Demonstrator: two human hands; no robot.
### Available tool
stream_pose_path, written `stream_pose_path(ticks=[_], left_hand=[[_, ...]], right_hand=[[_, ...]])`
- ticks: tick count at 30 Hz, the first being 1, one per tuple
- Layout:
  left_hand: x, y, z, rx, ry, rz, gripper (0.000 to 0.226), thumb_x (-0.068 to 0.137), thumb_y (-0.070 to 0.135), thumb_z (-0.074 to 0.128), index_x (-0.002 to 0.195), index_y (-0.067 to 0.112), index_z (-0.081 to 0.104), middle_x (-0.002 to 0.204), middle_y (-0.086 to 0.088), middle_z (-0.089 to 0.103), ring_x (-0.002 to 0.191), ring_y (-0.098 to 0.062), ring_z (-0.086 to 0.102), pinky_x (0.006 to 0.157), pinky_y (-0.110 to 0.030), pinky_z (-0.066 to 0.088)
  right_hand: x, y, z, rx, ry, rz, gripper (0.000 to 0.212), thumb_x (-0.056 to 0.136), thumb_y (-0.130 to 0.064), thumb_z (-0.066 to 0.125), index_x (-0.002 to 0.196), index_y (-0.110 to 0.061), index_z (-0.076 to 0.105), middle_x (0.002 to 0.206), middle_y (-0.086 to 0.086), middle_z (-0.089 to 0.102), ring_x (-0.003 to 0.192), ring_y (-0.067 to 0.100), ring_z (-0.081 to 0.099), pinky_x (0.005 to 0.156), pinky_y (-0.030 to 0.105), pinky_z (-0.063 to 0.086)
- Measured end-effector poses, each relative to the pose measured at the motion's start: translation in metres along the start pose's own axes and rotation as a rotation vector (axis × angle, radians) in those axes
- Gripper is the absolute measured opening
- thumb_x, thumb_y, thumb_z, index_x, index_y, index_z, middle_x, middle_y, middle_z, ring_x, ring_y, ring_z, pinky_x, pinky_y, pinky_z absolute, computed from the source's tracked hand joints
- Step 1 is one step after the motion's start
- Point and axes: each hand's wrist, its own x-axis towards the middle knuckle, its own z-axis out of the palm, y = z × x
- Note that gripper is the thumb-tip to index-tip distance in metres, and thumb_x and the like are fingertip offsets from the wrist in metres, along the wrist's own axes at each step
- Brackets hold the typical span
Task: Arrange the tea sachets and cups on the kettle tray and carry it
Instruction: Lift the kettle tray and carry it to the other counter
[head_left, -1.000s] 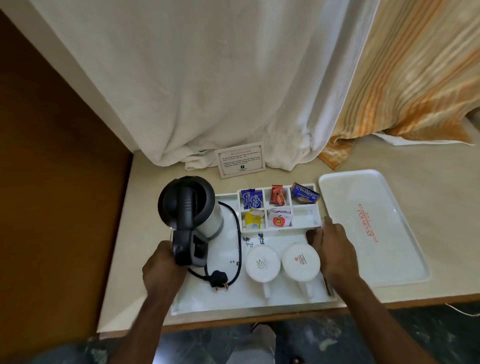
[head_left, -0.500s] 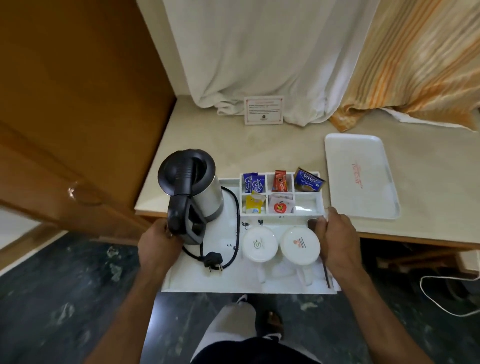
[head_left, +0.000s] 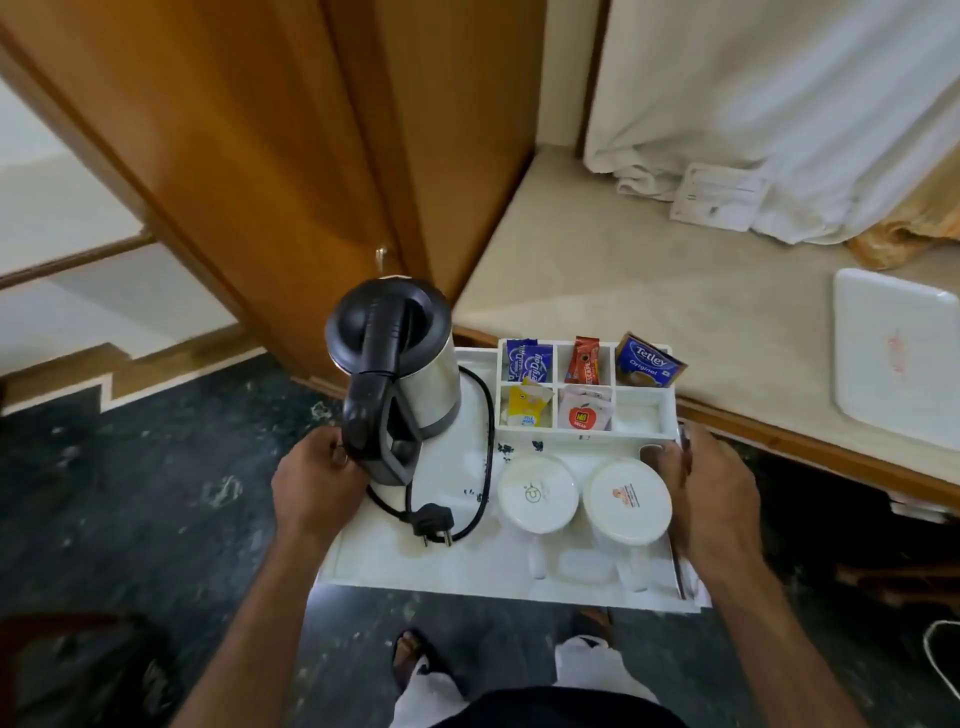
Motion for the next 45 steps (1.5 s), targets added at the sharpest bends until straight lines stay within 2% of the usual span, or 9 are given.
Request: stream_pose_path(ticks=[6, 11, 14, 20, 25, 27, 30, 38, 45], left_hand=[[0.030, -0.092, -0.086, -0.046, 0.047, -0.013, 0.013, 0.071, 0.028, 0.055, 0.064, 0.017, 0.051, 0.057, 0.000, 0.057, 0.057, -0.020, 0.053, 0.053, -0.029, 0.039], [0.064, -0.157, -0.141, -0.005, 0.118, -0.121, 0.016, 0.078, 0.016, 0.060, 0.066, 0.022, 0.051, 0.062, 0.002, 0.058, 0.059, -0.015, 0.051, 0.052, -0.029, 0.035], [0.090, -0.196, -0.169, 0.022, 0.173, -0.181, 0.017, 0.078, 0.019, 0.062, 0.065, 0.022, 0.051, 0.060, 0.004, 0.055, 0.057, -0.012, 0.049, 0.051, -0.028, 0.033], [0.152, -0.259, -0.204, 0.003, 0.280, -0.274, 0.027, 0.080, 0.043, 0.067, 0.074, 0.017, 0.060, 0.062, 0.007, 0.054, 0.059, -0.010, 0.046, 0.052, -0.031, 0.036], [0.236, -0.302, -0.238, 0.019, 0.314, -0.335, 0.028, 0.083, 0.043, 0.067, 0.069, 0.022, 0.055, 0.062, 0.010, 0.052, 0.058, -0.010, 0.047, 0.052, -0.031, 0.035], [0.268, -0.315, -0.257, -0.013, 0.327, -0.368, 0.034, 0.079, 0.053, 0.062, 0.068, 0.022, 0.055, 0.063, 0.006, 0.056, 0.062, -0.019, 0.054, 0.054, -0.035, 0.039], [0.312, -0.325, -0.285, -0.060, 0.367, -0.396, 0.047, 0.061, 0.071, 0.047, 0.068, 0.025, 0.054, 0.064, 0.007, 0.058, 0.063, -0.015, 0.053, 0.055, -0.034, 0.039], [0.427, -0.377, -0.340, -0.116, 0.441, -0.485, 0.051, 0.059, 0.072, 0.049, 0.067, 0.022, 0.057, 0.064, 0.007, 0.058, 0.064, -0.014, 0.054, 0.055, -0.031, 0.042], [0.542, -0.435, -0.374, -0.137, 0.372, -0.448, 0.032, 0.068, 0.056, 0.059, 0.069, 0.024, 0.057, 0.067, 0.009, 0.058, 0.065, -0.011, 0.052, 0.056, -0.029, 0.039]], right_hand=[[-0.050, -0.098, 0.061, 0.009, -0.025, -0.070, 0.017, 0.095, -0.033, 0.054, 0.100, -0.017, 0.057, 0.092, 0.008, 0.064, 0.079, 0.023, 0.057, 0.070, 0.036, 0.050], [-0.073, -0.179, 0.108, 0.028, -0.033, -0.164, 0.020, 0.095, -0.033, 0.053, 0.105, -0.016, 0.056, 0.094, 0.007, 0.066, 0.083, 0.023, 0.061, 0.073, 0.044, 0.056], [-0.074, -0.233, 0.141, -0.011, -0.021, -0.258, 0.024, 0.095, -0.031, 0.053, 0.112, -0.014, 0.057, 0.097, 0.009, 0.068, 0.081, 0.020, 0.059, 0.070, 0.036, 0.053], [-0.056, -0.336, 0.206, -0.012, -0.102, -0.396, 0.025, 0.098, -0.031, 0.045, 0.111, -0.013, 0.057, 0.097, 0.009, 0.065, 0.085, 0.023, 0.059, 0.069, 0.030, 0.045], [-0.026, -0.435, 0.270, -0.006, -0.173, -0.464, 0.034, 0.099, -0.028, 0.044, 0.126, -0.010, 0.054, 0.098, 0.010, 0.063, 0.082, 0.017, 0.054, 0.066, 0.030, 0.045], [-0.014, -0.477, 0.294, -0.004, -0.220, -0.458, 0.040, 0.099, -0.027, 0.043, 0.135, -0.008, 0.048, 0.105, 0.012, 0.061, 0.087, 0.019, 0.053, 0.068, 0.032, 0.046], [-0.004, -0.538, 0.323, 0.043, -0.251, -0.477, 0.043, 0.099, -0.024, 0.043, 0.138, -0.006, 0.046, 0.111, 0.017, 0.060, 0.092, 0.026, 0.056, 0.068, 0.031, 0.042], [0.026, -0.686, 0.391, 0.020, -0.240, -0.588, 0.038, 0.095, -0.011, 0.052, 0.130, 0.004, 0.054, 0.105, 0.029, 0.062, 0.092, 0.042, 0.060, 0.069, 0.036, 0.043], [0.040, -0.786, 0.460, 0.012, -0.190, -0.589, 0.036, 0.094, -0.012, 0.052, 0.128, 0.002, 0.055, 0.106, 0.028, 0.063, 0.091, 0.043, 0.060, 0.070, 0.037, 0.045]])
